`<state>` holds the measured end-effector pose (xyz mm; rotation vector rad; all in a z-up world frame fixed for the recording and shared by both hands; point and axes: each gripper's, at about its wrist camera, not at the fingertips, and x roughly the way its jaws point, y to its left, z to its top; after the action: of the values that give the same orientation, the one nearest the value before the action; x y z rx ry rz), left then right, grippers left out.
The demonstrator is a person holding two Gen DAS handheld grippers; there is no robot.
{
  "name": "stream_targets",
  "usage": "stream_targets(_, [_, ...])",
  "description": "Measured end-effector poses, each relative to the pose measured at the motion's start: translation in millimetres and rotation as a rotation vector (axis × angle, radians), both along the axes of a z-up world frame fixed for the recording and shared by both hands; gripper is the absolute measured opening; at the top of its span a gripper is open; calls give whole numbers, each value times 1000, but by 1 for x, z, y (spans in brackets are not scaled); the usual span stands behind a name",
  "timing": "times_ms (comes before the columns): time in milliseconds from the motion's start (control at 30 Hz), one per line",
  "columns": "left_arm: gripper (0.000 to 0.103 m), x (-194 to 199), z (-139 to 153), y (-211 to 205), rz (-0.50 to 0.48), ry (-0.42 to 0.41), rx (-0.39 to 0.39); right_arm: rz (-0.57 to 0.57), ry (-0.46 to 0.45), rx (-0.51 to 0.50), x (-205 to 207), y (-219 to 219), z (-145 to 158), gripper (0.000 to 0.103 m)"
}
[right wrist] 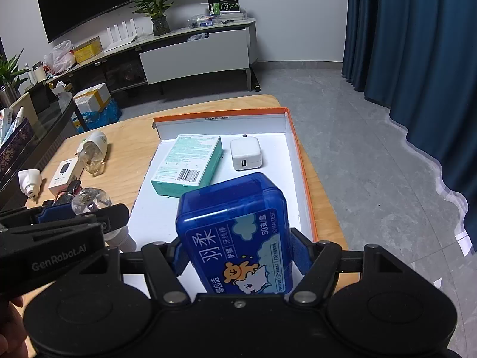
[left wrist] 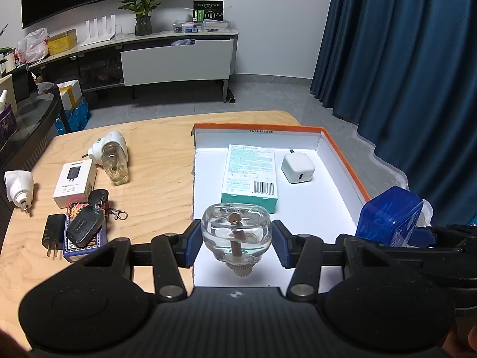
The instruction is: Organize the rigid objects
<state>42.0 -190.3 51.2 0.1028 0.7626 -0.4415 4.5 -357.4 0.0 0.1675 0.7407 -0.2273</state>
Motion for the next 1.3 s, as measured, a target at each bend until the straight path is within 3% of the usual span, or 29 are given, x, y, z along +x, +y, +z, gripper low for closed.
stream_targets(1300, [50,0,-2,2,6,12,-3,9,8,-3,-1,3,-4,81])
